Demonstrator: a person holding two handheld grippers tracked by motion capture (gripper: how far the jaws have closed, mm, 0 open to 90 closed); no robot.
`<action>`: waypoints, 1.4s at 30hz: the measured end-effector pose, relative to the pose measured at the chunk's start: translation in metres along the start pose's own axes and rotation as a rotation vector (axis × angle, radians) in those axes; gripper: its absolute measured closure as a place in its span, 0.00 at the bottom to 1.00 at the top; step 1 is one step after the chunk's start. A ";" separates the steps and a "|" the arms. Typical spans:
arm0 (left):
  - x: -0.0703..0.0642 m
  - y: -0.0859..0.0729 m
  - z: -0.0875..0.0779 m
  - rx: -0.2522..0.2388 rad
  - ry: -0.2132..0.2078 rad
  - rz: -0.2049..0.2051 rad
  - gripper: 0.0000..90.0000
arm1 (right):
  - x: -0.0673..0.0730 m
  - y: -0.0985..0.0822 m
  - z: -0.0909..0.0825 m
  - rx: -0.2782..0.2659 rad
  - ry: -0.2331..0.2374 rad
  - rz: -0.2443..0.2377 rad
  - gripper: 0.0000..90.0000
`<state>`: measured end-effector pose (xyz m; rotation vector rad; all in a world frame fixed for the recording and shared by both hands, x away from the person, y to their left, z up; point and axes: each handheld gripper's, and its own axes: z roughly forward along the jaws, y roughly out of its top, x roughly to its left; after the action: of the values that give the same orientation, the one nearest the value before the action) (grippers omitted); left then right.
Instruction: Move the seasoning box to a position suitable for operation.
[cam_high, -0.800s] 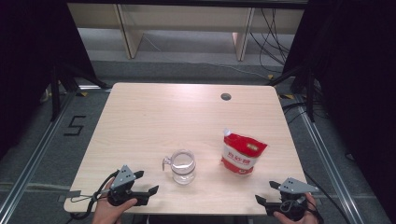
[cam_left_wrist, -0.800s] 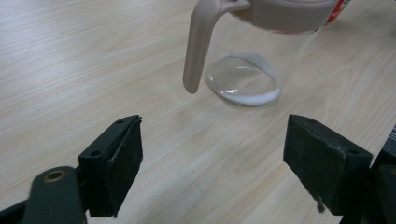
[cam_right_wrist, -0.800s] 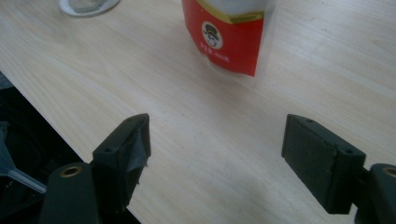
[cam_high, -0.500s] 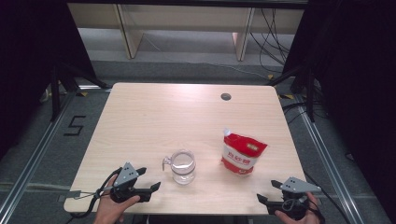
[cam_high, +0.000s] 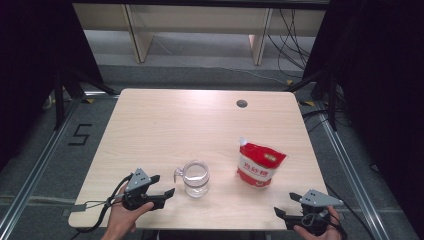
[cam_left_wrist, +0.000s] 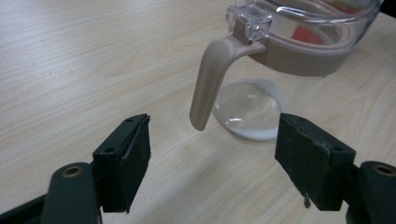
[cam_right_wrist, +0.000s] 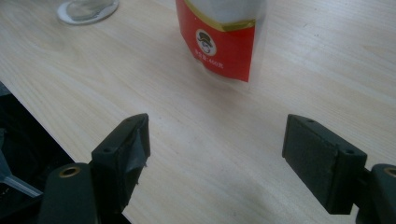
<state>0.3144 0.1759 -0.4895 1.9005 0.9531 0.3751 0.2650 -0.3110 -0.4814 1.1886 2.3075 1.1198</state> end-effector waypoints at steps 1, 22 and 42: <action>0.000 0.001 0.000 0.003 0.009 0.008 0.30 | 0.000 0.000 0.000 0.002 -0.001 -0.009 0.27; -0.003 0.014 0.026 -0.017 0.029 0.102 0.68 | -0.002 0.000 0.004 0.010 0.018 -0.048 0.27; -0.007 0.013 0.027 -0.023 0.025 0.110 0.84 | -0.004 -0.001 0.005 0.011 0.012 -0.058 0.27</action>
<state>0.3324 0.1507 -0.4909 1.9363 0.8593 0.4743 0.2696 -0.3117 -0.4851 1.1138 2.3443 1.0977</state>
